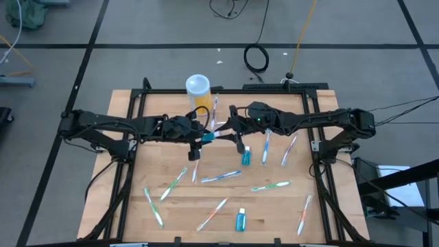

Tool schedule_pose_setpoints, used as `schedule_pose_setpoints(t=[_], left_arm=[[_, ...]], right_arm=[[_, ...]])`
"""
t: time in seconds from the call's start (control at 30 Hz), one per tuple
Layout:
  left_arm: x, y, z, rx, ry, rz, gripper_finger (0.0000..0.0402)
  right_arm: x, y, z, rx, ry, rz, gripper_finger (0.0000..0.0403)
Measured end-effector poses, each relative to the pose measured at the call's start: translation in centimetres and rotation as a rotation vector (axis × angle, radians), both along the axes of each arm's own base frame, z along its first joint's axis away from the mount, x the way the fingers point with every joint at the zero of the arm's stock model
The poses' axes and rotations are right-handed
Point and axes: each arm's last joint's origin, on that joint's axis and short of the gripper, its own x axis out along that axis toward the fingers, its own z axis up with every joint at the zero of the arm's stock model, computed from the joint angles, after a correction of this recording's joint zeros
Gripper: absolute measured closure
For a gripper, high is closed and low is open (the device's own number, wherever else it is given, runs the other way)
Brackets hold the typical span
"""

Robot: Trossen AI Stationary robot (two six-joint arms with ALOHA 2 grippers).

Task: Pick & Place toothbrushing station
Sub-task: Put the middle mouthwash into the transparent organizer

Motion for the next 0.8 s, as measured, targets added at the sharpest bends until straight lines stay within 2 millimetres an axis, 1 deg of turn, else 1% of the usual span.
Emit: schedule_pose_setpoints(t=[0.1,0.3,0.4,0.53,0.8], left_arm=[[0.00,0.02,0.00,-0.001,0.000,0.001,0.0233],[0.00,0.02,0.00,0.000,0.000,0.000,0.0233],[0.00,0.02,0.00,-0.002,0.000,0.001,0.0228],[0.03,0.01,0.05,-0.002,-0.006,-0.001,0.0213],[0.17,0.05,0.08,0.030,-0.012,0.000,0.0166]], right_arm=[[-0.01,0.00,-0.04,0.000,0.005,-0.001,0.0310],[-0.03,0.01,-0.11,0.002,0.012,0.001,0.0292],[-0.03,0.01,-0.14,0.002,0.015,0.001,0.0299],[-0.10,0.03,-0.30,0.015,0.037,0.002,0.0313],[-0.28,0.06,-0.99,0.022,0.107,0.003,0.0302]])
